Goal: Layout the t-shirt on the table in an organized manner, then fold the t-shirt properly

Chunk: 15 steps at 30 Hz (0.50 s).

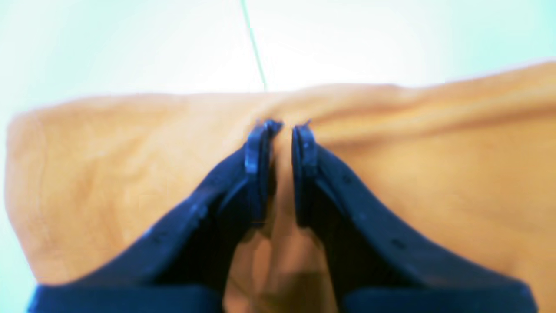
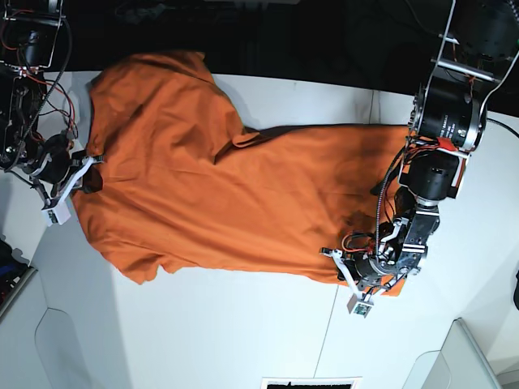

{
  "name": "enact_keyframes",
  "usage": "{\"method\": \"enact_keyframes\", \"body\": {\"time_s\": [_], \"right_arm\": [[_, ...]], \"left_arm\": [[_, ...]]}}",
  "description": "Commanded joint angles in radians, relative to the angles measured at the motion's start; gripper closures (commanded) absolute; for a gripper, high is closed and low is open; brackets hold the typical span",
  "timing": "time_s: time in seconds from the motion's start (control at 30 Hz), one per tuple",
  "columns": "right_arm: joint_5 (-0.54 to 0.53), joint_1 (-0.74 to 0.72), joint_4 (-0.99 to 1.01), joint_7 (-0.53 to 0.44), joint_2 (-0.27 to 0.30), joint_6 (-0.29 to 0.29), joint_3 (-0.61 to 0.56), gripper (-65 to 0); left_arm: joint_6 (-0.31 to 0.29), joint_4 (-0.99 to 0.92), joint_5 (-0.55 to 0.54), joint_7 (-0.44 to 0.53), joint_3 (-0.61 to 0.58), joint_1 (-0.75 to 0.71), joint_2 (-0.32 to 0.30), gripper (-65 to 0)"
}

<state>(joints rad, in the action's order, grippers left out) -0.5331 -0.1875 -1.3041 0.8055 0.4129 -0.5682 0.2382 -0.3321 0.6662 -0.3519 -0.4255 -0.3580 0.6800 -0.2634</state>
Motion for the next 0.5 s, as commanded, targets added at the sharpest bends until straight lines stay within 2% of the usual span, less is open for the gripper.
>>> {"method": "enact_keyframes", "body": {"time_s": [0.0,0.13,0.2,0.27,0.33,0.47], "right_arm": [[-0.036,-0.032,-0.017,-0.011,0.016,0.004,0.006,0.0],[-0.098,-0.035,-0.042,0.036,0.016,0.003,0.006,0.0],[-0.143,-0.021,-0.065,0.080,0.013,0.002,0.006,0.0],[-0.167,0.016,-0.111,0.114,0.008,-0.018,0.006,0.0],[-0.184,0.073,-0.165,0.129,0.006,-0.021,0.006,0.0],[-0.213,0.183,-0.277,0.142,0.005,-0.020,0.006,0.0]], "left_arm": [[-0.040,0.055,-0.038,-0.004,0.004,0.043,-0.001,-10.3],[-0.131,0.229,-0.174,-0.159,0.004,0.017,-0.007,-10.3],[-0.167,0.322,-0.243,-0.213,0.004,-0.019,-0.035,-10.3],[-0.205,0.423,-0.320,-0.263,0.004,-0.070,-0.080,-10.3],[-0.204,0.530,-0.372,-0.299,0.004,-0.136,-0.139,-10.3],[-0.203,0.729,-0.393,-0.312,0.004,-0.280,-0.270,-10.3]]}}
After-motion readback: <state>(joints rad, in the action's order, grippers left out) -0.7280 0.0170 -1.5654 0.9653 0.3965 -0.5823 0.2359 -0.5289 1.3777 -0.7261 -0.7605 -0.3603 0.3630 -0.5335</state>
